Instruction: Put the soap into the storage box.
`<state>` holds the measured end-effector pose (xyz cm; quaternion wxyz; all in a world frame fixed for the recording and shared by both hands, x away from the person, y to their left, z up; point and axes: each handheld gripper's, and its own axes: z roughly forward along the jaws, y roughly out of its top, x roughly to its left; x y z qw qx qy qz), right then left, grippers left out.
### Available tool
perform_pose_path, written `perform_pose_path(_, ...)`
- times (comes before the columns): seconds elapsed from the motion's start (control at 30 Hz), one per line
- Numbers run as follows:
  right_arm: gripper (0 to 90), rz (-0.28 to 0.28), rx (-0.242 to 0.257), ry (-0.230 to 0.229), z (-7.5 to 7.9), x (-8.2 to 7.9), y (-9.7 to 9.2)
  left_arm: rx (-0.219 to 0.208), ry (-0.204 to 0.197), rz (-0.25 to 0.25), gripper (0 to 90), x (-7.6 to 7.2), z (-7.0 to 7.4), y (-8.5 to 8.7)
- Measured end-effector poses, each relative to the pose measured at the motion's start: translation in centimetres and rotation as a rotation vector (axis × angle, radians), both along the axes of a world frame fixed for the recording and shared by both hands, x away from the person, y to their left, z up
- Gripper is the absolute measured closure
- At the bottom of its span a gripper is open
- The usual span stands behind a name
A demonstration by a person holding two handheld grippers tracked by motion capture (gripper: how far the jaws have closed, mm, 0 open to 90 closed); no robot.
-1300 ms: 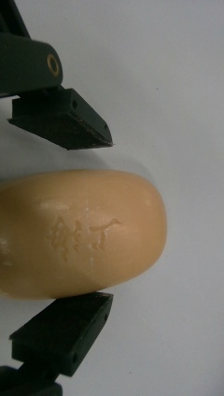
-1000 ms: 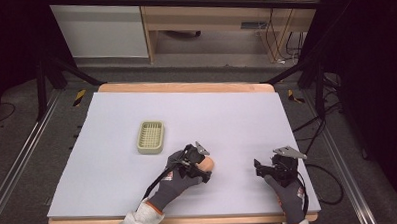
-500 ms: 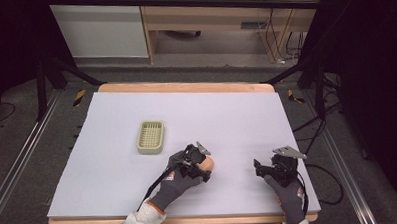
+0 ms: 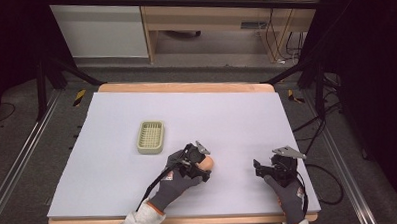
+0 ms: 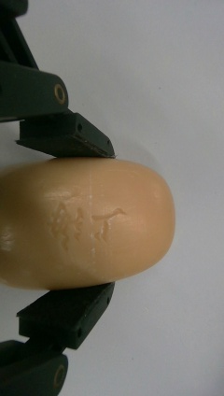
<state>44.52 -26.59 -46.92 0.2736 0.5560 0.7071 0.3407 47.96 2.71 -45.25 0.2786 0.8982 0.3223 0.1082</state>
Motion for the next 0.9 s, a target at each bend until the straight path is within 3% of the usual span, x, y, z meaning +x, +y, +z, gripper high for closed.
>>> perform_pose_path(0.37,9.6,-0.008,0.006,0.000,0.1,0.0,0.0,-0.025,-0.048,0.011,31.7,-0.8,2.3,1.9)
perform_pose_path(0.9,9.5,-0.009,0.003,-0.005,0.1,-0.1,-0.1,-0.056,-0.088,0.077,31.7,-1.5,3.9,6.0)
